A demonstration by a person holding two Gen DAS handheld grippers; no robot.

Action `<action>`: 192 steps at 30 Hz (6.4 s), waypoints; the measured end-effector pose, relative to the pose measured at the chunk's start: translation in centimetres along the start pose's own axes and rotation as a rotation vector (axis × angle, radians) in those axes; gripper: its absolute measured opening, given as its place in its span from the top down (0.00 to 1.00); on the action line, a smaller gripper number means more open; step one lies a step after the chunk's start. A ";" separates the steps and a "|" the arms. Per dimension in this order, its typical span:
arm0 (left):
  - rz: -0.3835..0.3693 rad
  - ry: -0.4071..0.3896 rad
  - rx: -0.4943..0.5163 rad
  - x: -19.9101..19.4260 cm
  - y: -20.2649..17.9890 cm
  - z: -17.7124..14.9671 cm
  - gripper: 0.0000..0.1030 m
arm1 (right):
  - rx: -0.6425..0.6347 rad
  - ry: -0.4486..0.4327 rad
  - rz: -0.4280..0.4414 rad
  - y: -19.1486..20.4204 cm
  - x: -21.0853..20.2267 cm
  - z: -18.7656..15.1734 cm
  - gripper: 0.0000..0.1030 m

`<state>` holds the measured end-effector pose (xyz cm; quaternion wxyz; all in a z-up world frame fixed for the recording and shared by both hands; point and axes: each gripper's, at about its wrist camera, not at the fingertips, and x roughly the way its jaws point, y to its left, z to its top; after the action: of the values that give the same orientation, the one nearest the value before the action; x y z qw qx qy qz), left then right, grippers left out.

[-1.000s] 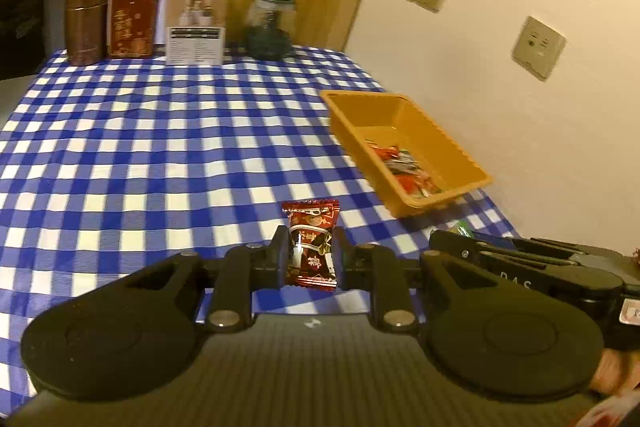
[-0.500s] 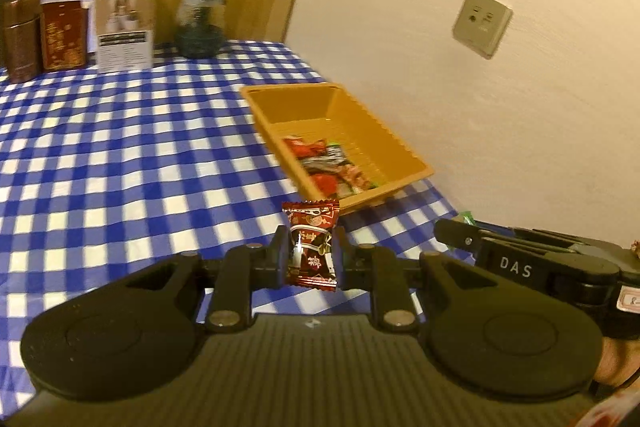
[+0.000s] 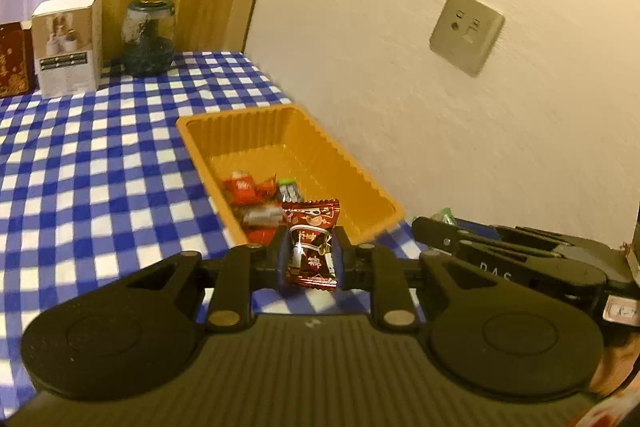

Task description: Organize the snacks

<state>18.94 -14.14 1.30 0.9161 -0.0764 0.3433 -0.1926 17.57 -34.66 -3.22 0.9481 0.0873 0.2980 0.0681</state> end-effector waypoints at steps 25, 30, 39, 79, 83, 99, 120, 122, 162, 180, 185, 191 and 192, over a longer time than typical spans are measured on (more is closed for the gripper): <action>0.023 0.050 0.013 12.0 1.8 4.5 0.70 | 0.066 0.050 -0.005 -4.1 9.4 3.4 0.75; 0.051 0.045 -0.014 11.1 3.2 3.8 0.70 | 0.082 0.054 0.010 -3.9 9.8 3.5 0.75; 0.087 0.033 -0.011 9.8 4.5 3.1 0.67 | 0.079 0.031 0.047 -2.6 10.6 4.4 0.75; 0.158 -0.057 -0.046 -4.1 3.3 -3.3 0.00 | 0.097 -0.021 0.030 0.7 -3.6 0.5 0.21; 0.194 -0.076 -0.055 -6.6 3.9 -4.6 0.00 | 0.101 -0.013 0.024 1.6 -5.3 -0.7 0.19; 0.274 -0.084 -0.094 -14.3 4.0 -7.6 0.00 | 0.048 0.017 -0.001 4.7 -9.9 -4.7 0.16; 0.295 -0.069 -0.091 -18.8 1.9 -9.7 0.00 | -0.071 0.020 0.001 8.5 -15.0 -6.6 0.16; 0.297 -0.067 -0.085 -18.8 1.8 -9.9 0.00 | -0.076 0.018 -0.003 8.6 -15.1 -6.7 0.16; 0.286 -0.067 -0.065 -19.0 2.4 -10.1 0.00 | -0.059 0.022 -0.006 8.3 -14.9 -6.7 0.16; 0.287 -0.068 -0.067 -19.0 2.5 -10.1 0.00 | -0.059 0.021 -0.005 8.2 -14.8 -6.7 0.16; 0.288 -0.068 -0.067 -19.0 2.6 -10.1 0.00 | -0.059 0.021 -0.005 8.2 -14.8 -6.7 0.16; 0.288 -0.068 -0.066 -19.0 2.5 -10.1 0.00 | -0.058 0.021 -0.006 8.2 -14.9 -6.7 0.16; 0.288 -0.068 -0.067 -19.0 2.5 -10.1 0.00 | -0.058 0.021 -0.005 8.2 -14.8 -6.7 0.16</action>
<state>-0.11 -4.21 4.37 0.9423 -0.0633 0.3256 -0.0452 0.99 -28.54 1.25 0.9473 0.0581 0.3060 0.0754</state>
